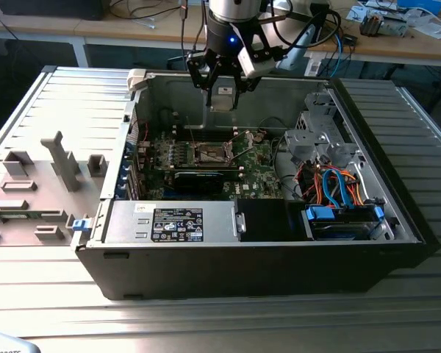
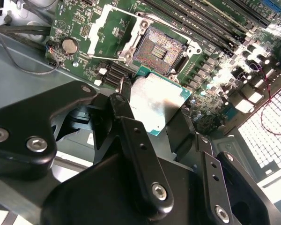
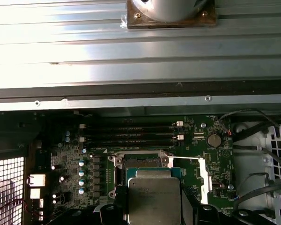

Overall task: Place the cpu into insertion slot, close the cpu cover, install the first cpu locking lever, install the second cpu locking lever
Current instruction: 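Place the cpu into insertion slot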

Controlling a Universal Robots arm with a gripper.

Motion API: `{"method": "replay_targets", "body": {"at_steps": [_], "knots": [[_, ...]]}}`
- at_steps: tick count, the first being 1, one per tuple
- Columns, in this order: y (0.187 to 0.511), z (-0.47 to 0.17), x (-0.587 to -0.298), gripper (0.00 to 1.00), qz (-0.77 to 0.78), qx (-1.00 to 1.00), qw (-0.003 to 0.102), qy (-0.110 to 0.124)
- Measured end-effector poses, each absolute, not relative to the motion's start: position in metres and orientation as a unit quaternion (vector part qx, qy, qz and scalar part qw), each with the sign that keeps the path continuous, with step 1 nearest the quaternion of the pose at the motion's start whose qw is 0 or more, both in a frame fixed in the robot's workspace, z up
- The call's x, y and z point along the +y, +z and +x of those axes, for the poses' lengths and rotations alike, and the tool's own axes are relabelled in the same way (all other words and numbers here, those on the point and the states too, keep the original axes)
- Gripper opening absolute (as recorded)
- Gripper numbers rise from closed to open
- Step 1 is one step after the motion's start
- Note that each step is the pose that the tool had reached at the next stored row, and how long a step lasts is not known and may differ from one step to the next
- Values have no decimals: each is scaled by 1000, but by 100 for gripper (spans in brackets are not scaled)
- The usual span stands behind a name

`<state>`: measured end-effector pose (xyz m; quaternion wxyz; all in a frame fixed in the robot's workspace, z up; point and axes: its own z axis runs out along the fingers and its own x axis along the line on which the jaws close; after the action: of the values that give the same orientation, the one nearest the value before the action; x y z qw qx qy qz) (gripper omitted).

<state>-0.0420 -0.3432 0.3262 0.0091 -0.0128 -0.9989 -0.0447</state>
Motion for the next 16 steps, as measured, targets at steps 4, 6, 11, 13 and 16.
{"method": "replay_targets", "body": {"at_steps": [4, 6, 11, 13, 16], "knots": [[322, -42, -343, 54, -13, -999, 9, -45], [321, -42, -343, 54, -13, -999, 9, -45], [320, -42, -343, 54, -13, -999, 9, -45], [320, -42, -343, 54, -13, -999, 9, -45], [319, -42, -343, 54, -13, -999, 9, -45]]}}
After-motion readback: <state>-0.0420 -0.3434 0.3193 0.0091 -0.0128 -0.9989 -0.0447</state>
